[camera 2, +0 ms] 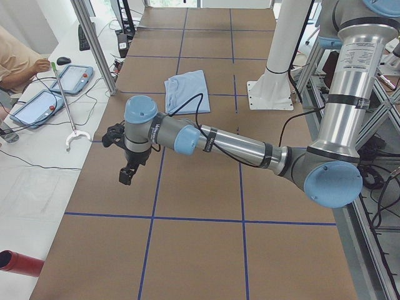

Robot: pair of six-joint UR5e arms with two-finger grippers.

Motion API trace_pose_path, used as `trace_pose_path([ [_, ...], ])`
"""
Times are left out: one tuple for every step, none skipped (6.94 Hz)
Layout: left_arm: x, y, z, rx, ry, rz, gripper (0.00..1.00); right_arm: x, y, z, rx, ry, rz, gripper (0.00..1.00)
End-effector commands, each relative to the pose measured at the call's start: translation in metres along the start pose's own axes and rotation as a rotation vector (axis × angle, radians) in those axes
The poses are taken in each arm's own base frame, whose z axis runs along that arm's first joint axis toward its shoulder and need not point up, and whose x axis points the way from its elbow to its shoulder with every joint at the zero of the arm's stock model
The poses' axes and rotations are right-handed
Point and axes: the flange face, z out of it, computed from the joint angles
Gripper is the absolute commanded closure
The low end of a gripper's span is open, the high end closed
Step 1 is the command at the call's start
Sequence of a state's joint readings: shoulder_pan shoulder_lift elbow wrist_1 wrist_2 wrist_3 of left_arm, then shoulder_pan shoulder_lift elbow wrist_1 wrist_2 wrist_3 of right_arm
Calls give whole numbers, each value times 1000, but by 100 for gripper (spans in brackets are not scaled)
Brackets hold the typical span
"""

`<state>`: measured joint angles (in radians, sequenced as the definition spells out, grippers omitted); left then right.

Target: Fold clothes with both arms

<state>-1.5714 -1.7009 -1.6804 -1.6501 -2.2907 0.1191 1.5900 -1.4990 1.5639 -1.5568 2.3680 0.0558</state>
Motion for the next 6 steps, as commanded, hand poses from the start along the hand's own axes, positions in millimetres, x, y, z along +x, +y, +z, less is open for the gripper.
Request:
trace_pose_path([
  [8,85,3,-50,62,-50,0,-6,71,4,-56,10,6,0],
  [8,108,6,-67,63,-67,0,-15,68,6,-60,11,-14,0],
  [9,109,5,-65,64,-66,0,-38,64,11,-70,26,-51,0],
  [14,108,3,-56,100,-65,0,-44,64,12,-72,36,-64,0],
  [16,108,4,-53,122,-61,0,-45,66,13,-76,32,-63,0],
  [18,106,2,-48,121,-53,0,-44,65,16,-82,32,-61,0],
])
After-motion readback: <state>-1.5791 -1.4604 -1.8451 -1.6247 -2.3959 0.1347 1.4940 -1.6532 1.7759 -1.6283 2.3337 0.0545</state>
